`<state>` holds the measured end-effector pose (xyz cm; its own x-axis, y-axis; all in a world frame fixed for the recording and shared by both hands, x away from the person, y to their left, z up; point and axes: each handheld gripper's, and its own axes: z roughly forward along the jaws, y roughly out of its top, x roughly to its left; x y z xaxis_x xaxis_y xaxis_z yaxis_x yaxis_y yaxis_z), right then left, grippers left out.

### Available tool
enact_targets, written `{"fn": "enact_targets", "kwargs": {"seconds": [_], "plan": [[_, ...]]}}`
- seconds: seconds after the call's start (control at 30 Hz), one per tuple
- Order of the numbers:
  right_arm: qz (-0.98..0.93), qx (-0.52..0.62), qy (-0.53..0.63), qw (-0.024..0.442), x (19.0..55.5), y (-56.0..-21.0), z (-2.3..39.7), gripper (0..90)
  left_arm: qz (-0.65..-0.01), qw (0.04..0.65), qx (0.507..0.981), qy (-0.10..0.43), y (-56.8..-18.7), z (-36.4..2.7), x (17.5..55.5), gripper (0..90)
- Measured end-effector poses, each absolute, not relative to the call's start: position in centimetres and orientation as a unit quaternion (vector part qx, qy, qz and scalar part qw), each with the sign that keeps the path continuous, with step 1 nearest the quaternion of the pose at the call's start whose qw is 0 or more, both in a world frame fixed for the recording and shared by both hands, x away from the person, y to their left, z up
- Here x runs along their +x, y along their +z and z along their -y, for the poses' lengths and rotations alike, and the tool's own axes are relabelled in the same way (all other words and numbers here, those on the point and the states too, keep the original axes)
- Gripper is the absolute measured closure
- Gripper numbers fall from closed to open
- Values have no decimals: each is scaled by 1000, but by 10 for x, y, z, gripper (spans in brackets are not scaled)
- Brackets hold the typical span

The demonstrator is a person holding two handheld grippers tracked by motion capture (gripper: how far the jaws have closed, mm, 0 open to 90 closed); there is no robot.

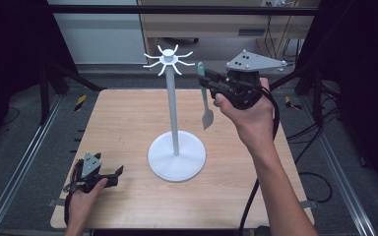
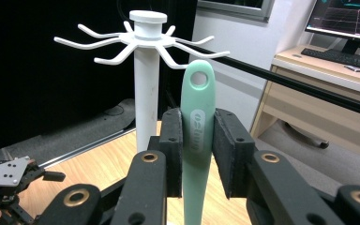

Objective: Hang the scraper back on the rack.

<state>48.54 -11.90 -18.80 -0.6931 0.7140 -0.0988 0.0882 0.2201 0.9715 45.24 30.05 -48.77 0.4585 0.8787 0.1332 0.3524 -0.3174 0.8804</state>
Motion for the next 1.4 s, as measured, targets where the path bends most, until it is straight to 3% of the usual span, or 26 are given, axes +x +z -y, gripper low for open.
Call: {"fn": "enact_targets", "kwargs": {"seconds": [1.4], "plan": [[-753, 263, 546, 258, 499, -184, 99, 741, -413, 415, 747, 316, -488, -301, 453, 36]]}}
